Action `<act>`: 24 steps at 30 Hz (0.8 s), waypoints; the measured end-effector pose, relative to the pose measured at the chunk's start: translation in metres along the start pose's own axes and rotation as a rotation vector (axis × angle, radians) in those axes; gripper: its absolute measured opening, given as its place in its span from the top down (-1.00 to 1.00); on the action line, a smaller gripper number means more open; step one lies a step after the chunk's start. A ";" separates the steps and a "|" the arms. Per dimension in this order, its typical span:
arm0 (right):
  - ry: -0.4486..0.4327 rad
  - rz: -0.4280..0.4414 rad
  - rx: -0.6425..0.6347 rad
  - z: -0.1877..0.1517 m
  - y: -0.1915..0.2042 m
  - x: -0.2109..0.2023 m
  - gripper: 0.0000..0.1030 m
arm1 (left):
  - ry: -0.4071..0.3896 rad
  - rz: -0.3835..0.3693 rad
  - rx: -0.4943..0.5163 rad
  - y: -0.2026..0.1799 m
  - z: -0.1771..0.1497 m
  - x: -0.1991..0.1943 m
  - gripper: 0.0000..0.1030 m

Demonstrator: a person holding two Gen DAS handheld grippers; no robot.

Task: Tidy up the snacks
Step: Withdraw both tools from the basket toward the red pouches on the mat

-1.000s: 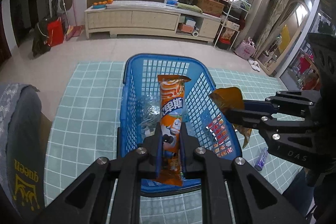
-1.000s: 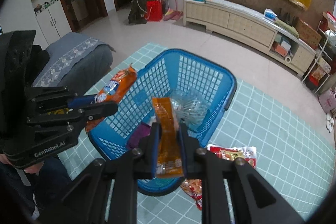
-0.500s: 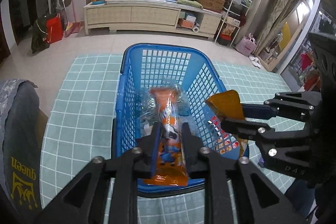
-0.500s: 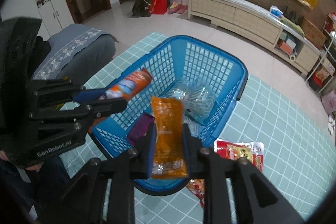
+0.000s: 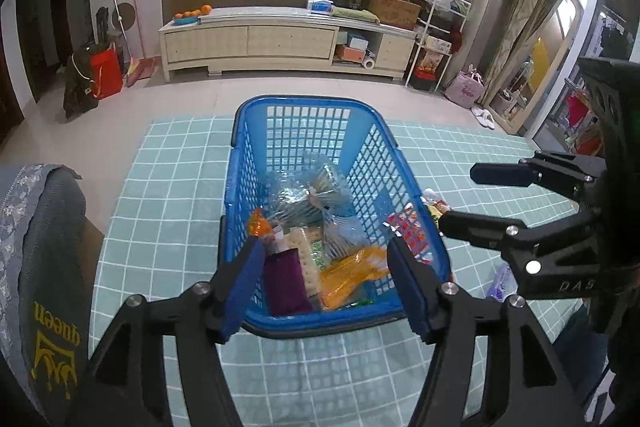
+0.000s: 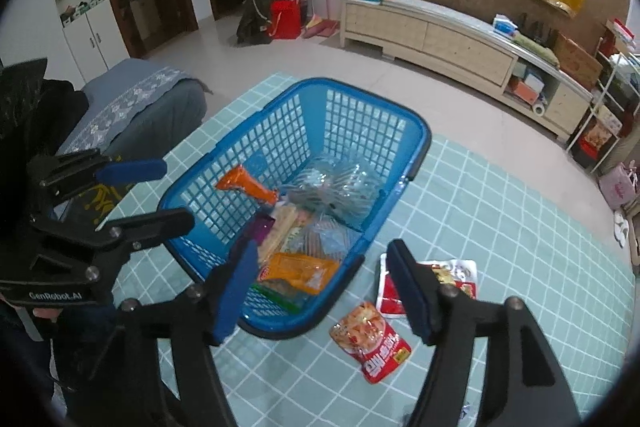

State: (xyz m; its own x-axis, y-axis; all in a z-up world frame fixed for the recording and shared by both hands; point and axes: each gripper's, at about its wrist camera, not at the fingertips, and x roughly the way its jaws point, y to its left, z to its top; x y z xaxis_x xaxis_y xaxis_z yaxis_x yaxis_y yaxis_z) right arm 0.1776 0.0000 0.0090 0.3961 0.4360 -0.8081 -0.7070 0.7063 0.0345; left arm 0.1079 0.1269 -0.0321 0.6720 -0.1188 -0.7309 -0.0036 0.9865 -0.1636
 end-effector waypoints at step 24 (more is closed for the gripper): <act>-0.105 0.030 0.018 -0.075 -0.049 -0.053 -0.70 | -0.089 0.058 -0.018 -0.073 -0.042 -0.020 -0.27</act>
State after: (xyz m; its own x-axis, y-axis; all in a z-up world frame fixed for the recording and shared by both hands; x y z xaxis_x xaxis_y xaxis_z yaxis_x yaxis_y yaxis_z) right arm 0.1477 -0.0990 0.0059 0.4350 0.5121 -0.7406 -0.7093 0.7016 0.0685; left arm 0.0633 0.0522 -0.0336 0.7336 -0.0499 -0.6777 -0.0573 0.9892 -0.1348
